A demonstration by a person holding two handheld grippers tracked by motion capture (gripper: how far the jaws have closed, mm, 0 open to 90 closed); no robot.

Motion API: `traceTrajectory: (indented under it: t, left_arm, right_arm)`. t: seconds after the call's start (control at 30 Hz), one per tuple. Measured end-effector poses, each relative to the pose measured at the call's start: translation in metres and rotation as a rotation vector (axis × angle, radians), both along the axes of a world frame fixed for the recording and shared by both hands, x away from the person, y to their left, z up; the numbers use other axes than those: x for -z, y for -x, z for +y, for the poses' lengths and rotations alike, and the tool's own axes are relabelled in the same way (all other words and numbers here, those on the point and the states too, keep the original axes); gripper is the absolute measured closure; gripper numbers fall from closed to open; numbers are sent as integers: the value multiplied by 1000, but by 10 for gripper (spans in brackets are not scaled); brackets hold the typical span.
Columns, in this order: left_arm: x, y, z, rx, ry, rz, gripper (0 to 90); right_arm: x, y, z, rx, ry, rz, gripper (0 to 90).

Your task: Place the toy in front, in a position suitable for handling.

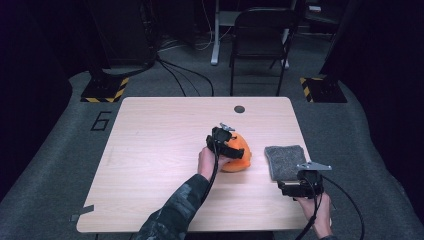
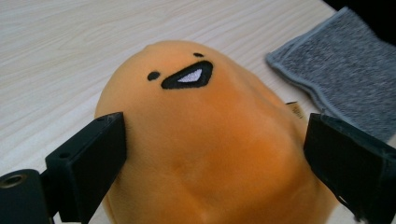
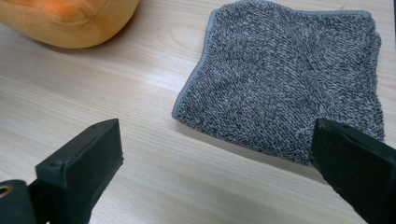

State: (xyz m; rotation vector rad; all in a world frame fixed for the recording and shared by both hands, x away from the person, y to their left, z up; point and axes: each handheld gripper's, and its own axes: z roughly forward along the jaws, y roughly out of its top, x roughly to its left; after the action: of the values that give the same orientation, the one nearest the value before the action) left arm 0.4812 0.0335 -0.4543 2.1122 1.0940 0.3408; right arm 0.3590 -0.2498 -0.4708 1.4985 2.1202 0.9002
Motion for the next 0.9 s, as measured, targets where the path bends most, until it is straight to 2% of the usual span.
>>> traceTrajectory:
  t: [0.03,0.17,0.23,0.3,0.4,0.43,0.47,0.6,0.83,0.9]
  left_arm:
    - [2,2,-1,-3,-23,-3,122]
    - [8,4,-1,-13,-37,-14,230]
    - [10,5,0,-7,-44,-18,310]
    - [11,6,1,-1,-44,-20,395]
    - [16,10,4,1,-48,-49,520]
    - [17,11,4,5,-66,-67,553]
    - [16,11,5,8,-75,-67,576]
    - [14,11,7,8,-73,-60,627]
    - [7,18,11,50,-55,-113,673]
    - [4,19,13,70,-52,-118,676]
  right_arm:
    - [0,0,0,3,-1,3,24]
    - [0,1,-2,11,-12,7,25]
    - [1,-1,-3,9,-27,16,26]
    - [1,-1,-3,8,-22,18,26]
    - [2,0,-3,8,-19,18,35]
    - [2,0,-4,-1,-10,14,36]
    - [2,1,-3,7,-13,22,36]
    - [1,1,-2,8,-16,18,39]
    - [-2,5,-3,10,5,7,48]
    - [-2,4,-5,15,-5,4,48]
